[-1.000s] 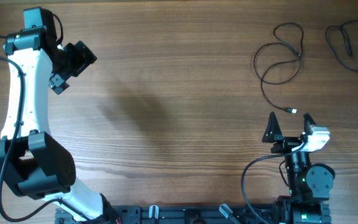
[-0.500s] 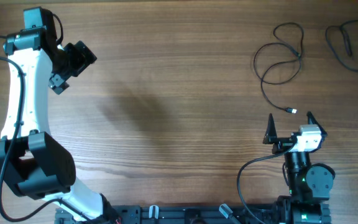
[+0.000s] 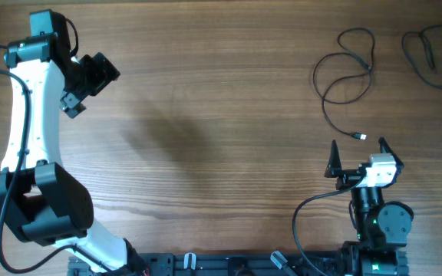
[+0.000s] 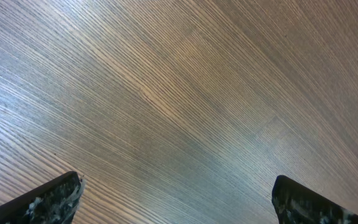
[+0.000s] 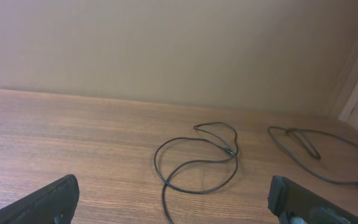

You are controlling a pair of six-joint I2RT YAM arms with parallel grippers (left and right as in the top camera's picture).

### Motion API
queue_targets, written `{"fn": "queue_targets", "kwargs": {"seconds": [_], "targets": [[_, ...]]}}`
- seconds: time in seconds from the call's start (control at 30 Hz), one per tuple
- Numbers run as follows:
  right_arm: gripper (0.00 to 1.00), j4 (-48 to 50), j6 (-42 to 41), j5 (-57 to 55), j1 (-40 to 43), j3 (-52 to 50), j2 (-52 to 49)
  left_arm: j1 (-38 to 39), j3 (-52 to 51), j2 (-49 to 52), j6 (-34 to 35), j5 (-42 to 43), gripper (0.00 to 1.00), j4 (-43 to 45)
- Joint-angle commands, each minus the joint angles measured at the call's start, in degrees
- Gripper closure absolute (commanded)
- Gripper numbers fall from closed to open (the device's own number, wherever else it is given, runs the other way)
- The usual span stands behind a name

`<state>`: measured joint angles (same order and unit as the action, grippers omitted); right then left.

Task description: Untangle cables

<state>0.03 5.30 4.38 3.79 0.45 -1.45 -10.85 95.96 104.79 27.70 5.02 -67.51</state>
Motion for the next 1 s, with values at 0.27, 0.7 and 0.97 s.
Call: {"fn": "queue_targets", "kwargs": {"seconds": [0.27, 0.7, 0.97], "targets": [[0.00, 0.1, 0.7, -1.0, -4.4, -0.2, -0.2, -0.2, 0.1, 0.2, -0.3, 0.5, 0.00, -0.2], [0.00, 0.1, 0.7, -1.0, -4.4, -0.2, -0.2, 0.1, 0.1, -3.3, -20.3, 20.4, 0.00, -1.8], [0.00, 0.1, 0.7, -1.0, -4.4, -0.2, -0.2, 2.5, -0.8, -21.4, -26.1, 20.6, 0.00, -2.9]]}}
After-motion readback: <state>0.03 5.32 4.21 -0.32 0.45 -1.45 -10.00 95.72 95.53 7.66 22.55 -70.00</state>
